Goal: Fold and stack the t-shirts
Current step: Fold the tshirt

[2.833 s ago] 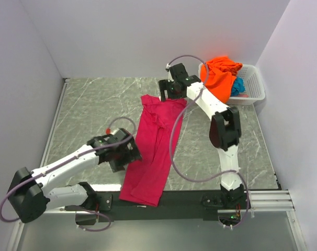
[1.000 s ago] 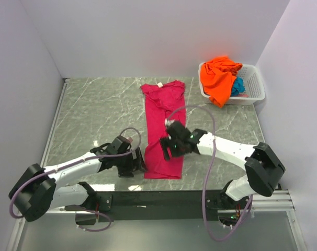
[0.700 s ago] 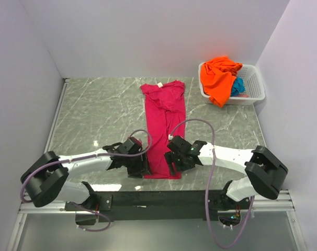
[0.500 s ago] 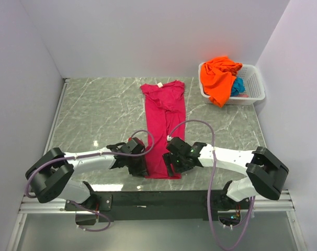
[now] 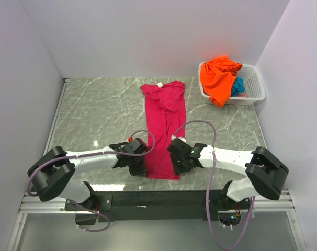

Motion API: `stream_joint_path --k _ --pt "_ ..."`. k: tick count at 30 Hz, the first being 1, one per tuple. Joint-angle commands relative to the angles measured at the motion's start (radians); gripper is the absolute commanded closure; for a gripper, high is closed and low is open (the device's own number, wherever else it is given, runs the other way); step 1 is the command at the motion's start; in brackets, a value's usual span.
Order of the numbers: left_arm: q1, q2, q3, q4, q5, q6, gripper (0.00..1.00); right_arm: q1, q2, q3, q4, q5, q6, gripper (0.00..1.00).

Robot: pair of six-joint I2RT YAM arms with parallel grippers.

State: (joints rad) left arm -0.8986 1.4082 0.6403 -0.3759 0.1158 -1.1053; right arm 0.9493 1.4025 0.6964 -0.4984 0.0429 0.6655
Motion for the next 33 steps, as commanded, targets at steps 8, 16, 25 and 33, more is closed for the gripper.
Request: stream_joint_path --k 8,16,25,33 --pt "-0.005 -0.023 -0.013 -0.092 -0.062 -0.024 0.99 0.005 -0.094 -0.147 -0.026 -0.02 0.095 0.94" --pt "-0.006 -0.046 -0.036 -0.127 -0.056 -0.036 0.99 0.005 -0.218 -0.192 -0.058 -0.034 0.121 1.0" --pt "-0.19 -0.198 -0.114 -0.08 0.055 -0.154 0.99 0.12 -0.427 -0.307 0.103 -0.255 0.186 1.0" --pt "-0.215 -0.306 -0.106 -0.242 -0.015 -0.238 0.99 0.141 -0.441 -0.305 -0.058 -0.179 0.203 1.0"
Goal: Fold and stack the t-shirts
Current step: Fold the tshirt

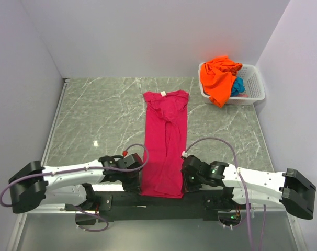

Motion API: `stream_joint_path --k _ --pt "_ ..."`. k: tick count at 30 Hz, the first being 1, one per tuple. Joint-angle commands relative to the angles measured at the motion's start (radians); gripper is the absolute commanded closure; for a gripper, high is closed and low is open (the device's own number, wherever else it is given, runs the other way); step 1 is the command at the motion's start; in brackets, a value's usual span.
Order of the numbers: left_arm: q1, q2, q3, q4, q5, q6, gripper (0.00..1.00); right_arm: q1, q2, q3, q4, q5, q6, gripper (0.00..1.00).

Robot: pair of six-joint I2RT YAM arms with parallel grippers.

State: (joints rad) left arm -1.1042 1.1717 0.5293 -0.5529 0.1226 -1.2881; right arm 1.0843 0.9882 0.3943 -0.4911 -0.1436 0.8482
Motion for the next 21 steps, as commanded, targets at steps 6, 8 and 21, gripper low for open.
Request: stream_joint_path --k 6,8,21 --pt "-0.017 -0.127 -0.045 -0.041 -0.014 -0.116 0.99 0.005 -0.112 -0.074 -0.023 -0.016 0.091 1.0" --pt "-0.019 -0.116 -0.038 -0.038 -0.018 -0.106 0.99 0.005 -0.121 -0.08 0.029 -0.037 0.092 1.0" --pt "0.069 -0.003 0.256 -0.09 -0.268 0.087 0.99 -0.053 0.042 0.236 -0.075 0.327 -0.07 1.0"
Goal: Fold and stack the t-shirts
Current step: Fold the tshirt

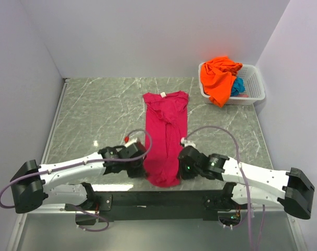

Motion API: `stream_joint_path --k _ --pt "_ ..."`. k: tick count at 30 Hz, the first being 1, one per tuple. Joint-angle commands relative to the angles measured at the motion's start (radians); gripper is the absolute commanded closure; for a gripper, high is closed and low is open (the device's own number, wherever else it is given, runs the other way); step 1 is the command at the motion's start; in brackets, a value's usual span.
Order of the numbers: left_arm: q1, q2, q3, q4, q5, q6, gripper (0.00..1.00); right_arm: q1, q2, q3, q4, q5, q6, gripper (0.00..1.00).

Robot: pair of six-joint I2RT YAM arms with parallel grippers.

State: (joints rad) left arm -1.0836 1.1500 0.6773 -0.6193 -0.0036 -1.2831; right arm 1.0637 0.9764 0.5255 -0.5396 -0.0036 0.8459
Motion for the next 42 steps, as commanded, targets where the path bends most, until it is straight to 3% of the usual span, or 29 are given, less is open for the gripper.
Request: stream_joint_path --k 1,14,37,40,41,42 --pt "0.06 0.025 0.122 -0.017 -0.169 0.112 0.99 -0.045 0.071 0.126 -0.026 0.206 -0.074 1.0" --pt "0.249 0.269 0.375 0.085 -0.328 0.277 0.99 -0.283 0.246 0.287 0.13 0.252 -0.229 1.0" --pt "0.422 0.665 0.671 0.154 -0.243 0.427 0.99 -0.539 0.703 0.609 0.204 0.203 -0.334 1.0" --pt "0.439 0.715 0.735 0.129 -0.263 0.432 0.95 -0.558 0.758 0.669 0.179 0.221 -0.326 0.85" --pt "0.442 0.729 0.752 0.092 -0.277 0.426 0.94 -0.561 0.768 0.685 0.173 0.231 -0.329 0.64" --pt "0.447 0.737 0.768 0.073 -0.289 0.426 0.76 -0.564 0.772 0.705 0.17 0.229 -0.334 0.57"
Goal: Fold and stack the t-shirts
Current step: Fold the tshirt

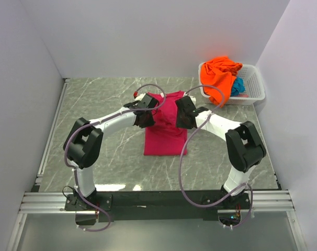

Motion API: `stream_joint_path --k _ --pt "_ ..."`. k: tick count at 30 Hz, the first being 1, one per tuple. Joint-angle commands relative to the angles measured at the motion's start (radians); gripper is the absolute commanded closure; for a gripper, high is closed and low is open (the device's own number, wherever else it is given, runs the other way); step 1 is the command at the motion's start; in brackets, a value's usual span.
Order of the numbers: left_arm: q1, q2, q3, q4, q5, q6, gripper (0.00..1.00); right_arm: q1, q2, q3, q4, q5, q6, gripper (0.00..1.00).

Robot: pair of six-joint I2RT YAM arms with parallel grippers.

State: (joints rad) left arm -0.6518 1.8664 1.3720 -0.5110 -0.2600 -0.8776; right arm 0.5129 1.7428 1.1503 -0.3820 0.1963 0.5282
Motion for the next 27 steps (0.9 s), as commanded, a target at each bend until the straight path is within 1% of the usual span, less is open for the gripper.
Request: stream_joint_path --k 1,2,3,5,6,7,8,10,11,12,13,17,19,23,27 --pt "0.018 0.025 0.093 -0.041 -0.033 0.023 0.61 -0.016 0.006 0.089 0.008 0.025 -0.019 0.53" --pt "0.018 0.019 0.096 -0.035 -0.03 0.038 0.42 -0.014 0.0 0.094 0.006 0.009 -0.033 0.49" --pt "0.02 0.01 0.095 -0.023 -0.009 0.048 0.01 -0.016 -0.011 0.086 0.009 -0.004 -0.04 0.47" --pt "0.018 -0.038 0.069 -0.003 0.007 0.057 0.01 -0.016 -0.057 0.06 0.032 -0.058 -0.051 0.42" --pt "0.018 -0.056 0.055 0.015 0.016 0.058 0.01 -0.014 -0.077 0.022 0.041 -0.083 -0.053 0.4" --pt "0.018 -0.093 0.014 0.028 0.033 0.057 0.0 -0.014 -0.115 -0.001 0.063 -0.116 -0.056 0.38" --pt "0.018 -0.113 -0.013 0.037 0.038 0.052 0.01 -0.013 -0.133 -0.024 0.074 -0.186 -0.057 0.24" --pt "0.018 -0.171 -0.097 0.051 0.045 0.039 0.01 -0.004 -0.181 -0.102 0.116 -0.257 -0.054 0.21" --pt "0.02 -0.19 -0.128 0.057 0.05 0.032 0.0 0.01 -0.195 -0.128 0.135 -0.277 -0.045 0.12" --pt "0.018 -0.213 -0.16 0.061 0.054 0.025 0.01 0.015 -0.203 -0.161 0.144 -0.316 -0.042 0.12" --pt "0.018 -0.255 -0.225 0.072 0.057 0.017 0.01 0.022 -0.203 -0.173 0.158 -0.322 -0.043 0.12" --pt "0.018 -0.378 -0.373 0.075 0.05 -0.02 0.01 0.056 -0.174 -0.187 0.19 -0.308 -0.046 0.12" --pt "0.018 -0.459 -0.447 0.071 0.048 -0.034 0.0 0.07 -0.126 -0.158 0.195 -0.299 -0.054 0.12" --pt "0.02 -0.584 -0.543 0.048 0.039 -0.067 0.0 0.078 -0.028 -0.087 0.23 -0.273 -0.076 0.12" --pt "0.021 -0.691 -0.606 0.002 0.004 -0.092 0.01 0.075 0.127 0.092 0.183 -0.209 -0.091 0.12"
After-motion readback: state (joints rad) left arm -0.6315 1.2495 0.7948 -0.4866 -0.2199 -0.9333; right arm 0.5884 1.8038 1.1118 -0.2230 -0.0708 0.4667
